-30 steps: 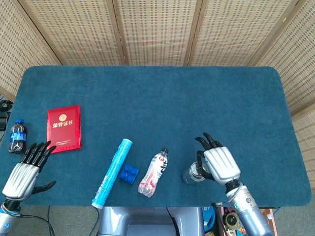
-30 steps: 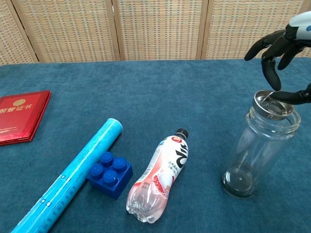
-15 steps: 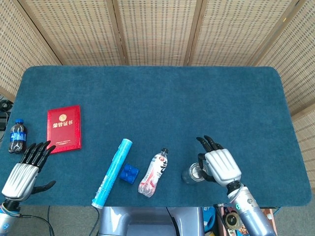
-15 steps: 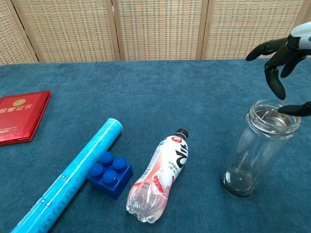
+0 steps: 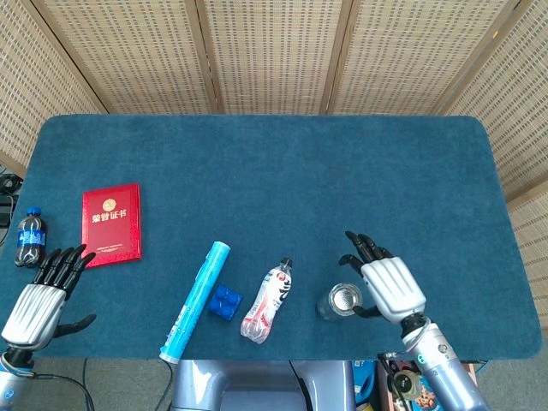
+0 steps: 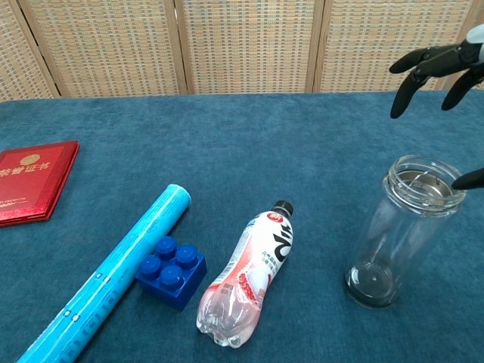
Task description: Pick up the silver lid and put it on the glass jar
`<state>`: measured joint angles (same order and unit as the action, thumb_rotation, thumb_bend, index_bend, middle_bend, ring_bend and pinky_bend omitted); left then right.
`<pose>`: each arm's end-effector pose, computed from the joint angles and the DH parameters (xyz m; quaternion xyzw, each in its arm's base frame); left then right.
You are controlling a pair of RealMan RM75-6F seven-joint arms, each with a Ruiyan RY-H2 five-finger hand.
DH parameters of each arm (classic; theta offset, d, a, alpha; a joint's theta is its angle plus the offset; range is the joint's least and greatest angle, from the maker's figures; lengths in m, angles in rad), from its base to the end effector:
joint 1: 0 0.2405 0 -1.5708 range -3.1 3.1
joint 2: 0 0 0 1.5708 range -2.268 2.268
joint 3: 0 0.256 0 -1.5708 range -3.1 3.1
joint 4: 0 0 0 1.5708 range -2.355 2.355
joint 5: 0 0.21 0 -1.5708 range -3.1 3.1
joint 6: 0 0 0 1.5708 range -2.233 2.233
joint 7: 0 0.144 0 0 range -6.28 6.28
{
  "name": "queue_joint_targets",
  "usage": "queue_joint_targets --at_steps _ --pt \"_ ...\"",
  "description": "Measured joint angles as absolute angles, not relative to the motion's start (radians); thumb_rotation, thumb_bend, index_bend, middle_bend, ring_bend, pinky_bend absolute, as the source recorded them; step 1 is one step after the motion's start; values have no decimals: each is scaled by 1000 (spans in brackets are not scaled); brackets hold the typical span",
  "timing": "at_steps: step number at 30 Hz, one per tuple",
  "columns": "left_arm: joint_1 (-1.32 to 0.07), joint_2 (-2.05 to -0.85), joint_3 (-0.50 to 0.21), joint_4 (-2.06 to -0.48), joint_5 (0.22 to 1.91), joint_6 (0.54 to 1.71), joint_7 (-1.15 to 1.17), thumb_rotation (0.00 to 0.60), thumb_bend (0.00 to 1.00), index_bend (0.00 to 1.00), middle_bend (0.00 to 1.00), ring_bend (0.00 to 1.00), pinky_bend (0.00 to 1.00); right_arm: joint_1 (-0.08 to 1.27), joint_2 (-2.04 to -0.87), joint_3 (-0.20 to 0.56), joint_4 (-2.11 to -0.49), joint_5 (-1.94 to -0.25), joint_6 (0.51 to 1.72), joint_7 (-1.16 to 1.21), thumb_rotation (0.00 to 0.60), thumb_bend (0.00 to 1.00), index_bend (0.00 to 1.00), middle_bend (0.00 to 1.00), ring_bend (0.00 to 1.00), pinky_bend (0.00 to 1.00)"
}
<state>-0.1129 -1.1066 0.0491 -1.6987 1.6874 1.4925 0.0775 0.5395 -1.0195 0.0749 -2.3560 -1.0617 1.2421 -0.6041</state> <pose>-0.2725 0.1635 0.1347 -0.6698 -0.3593 -0.4025 0.5101 -0.1175 -0.2286 0.1178 0.7145 -0.4159 0.3588 0.4333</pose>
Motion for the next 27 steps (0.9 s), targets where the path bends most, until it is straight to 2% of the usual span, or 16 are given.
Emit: queue_joint_targets --at_steps 7,14,20,27 --pt "-113 -1107 45 -1695 1676 1491 70 600 160 0 0 0 0 509 -938 98 -2356 -1079 1302 -567 600 110 169 0 0 131" --pt "-113 -1117 36 -1681 1660 1491 61 600 161 0 0 0 0 454 -884 98 -2306 -1128 1322 -423 600 72 130 0 0 84" --pt "-111 -1132 22 -1654 1632 1493 76 600 162 0 0 0 0 370 -902 57 -2120 -1256 1381 -346 600 39 94 0 0 41" --pt "-110 -1143 11 -1635 1609 1491 76 600 163 0 0 0 0 256 -1015 -3 -1852 -1385 1480 -247 600 37 90 0 0 35"
